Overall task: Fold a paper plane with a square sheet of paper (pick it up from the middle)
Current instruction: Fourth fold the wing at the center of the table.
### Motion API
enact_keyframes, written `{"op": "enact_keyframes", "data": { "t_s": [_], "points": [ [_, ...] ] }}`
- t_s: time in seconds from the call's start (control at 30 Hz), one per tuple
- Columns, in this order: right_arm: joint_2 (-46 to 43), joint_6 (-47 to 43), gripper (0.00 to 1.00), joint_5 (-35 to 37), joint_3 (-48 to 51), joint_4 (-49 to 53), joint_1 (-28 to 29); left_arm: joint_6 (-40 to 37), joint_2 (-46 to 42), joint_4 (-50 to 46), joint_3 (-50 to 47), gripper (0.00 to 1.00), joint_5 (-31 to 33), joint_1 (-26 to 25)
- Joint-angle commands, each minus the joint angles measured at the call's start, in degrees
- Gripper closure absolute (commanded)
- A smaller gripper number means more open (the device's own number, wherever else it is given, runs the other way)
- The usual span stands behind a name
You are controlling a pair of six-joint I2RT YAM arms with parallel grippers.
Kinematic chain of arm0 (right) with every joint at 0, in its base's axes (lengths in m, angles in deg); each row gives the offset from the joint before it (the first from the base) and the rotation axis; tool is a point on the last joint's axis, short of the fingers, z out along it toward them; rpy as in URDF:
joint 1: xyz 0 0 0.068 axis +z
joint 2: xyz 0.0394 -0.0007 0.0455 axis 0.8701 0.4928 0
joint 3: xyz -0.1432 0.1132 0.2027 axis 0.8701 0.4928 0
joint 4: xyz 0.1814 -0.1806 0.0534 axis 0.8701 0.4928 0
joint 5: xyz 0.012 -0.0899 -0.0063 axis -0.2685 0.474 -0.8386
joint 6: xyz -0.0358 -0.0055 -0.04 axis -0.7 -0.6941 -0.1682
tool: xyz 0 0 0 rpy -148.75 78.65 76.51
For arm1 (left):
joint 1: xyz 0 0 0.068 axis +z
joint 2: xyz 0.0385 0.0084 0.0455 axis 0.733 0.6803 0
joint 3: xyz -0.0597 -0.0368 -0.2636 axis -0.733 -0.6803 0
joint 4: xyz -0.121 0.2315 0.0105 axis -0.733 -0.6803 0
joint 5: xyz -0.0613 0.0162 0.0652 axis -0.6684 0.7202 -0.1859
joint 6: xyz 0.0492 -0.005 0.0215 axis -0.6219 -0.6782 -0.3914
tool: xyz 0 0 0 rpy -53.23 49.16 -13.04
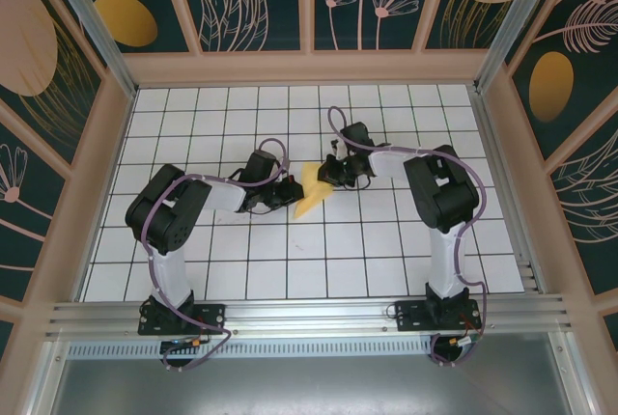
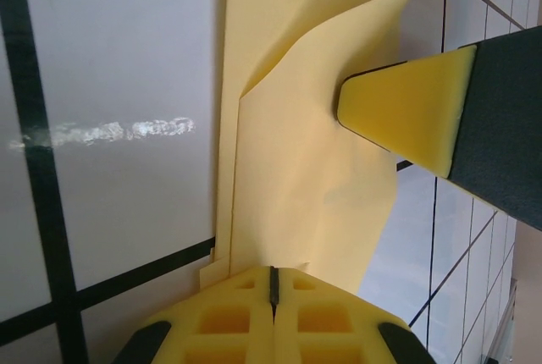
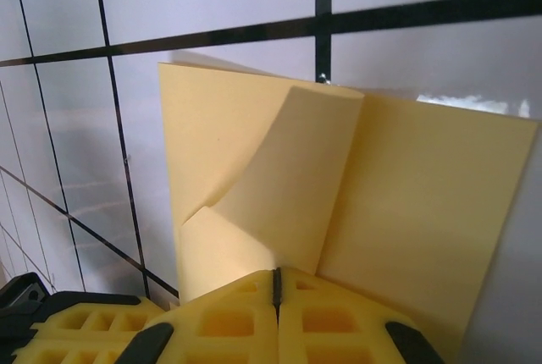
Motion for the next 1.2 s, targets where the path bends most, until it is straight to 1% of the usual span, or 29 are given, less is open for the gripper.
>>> {"op": "enact_keyframes", "data": {
  "t_s": [0.0, 0.13, 0.37, 0.53, 0.67, 0.83, 1.07, 1.17],
  "points": [
    [1.3, -1.9, 0.96, 2.6, -3.1, 0.5, -1.7, -1.9, 2.0, -5.8, -0.1, 1.0, 3.5, 0.0],
    [1.7, -3.0, 0.96, 1.5, -4.9, 1.1, -1.7, -2.1, 2.2, -6.1, 0.2, 1.0, 3.4, 0.0],
    [1.6, -4.7, 0.95, -0.8, -4.9, 0.7, -0.8, -2.2, 2.2, -6.4, 0.4, 1.0, 3.5, 0.0],
    [3.5, -5.4, 0.96, -1.1, -5.4, 1.5, -0.2, -2.1, 2.1, -6.5, 0.4, 1.0, 3.6, 0.0],
    [4.8, -5.4, 0.96, -0.1, -6.2, 2.0, -1.0, -2.3, 2.0, -6.7, 0.2, 1.0, 3.7, 0.0],
    [6.5, -5.7, 0.96, 1.7, -8.2, 3.4, -3.3, -2.4, 2.0, -6.8, 0.0, 1.0, 3.5, 0.0],
    [8.7, -5.0, 0.96, 5.7, -12.6, 5.0, -6.6, -2.4, 1.9, -6.7, -0.2, 1.0, 3.4, 0.0],
    [8.3, -5.1, 0.97, 6.8, -14.6, 5.9, -7.4, -2.4, 1.9, -6.5, -0.2, 1.0, 3.3, 0.0]
  ]
}}
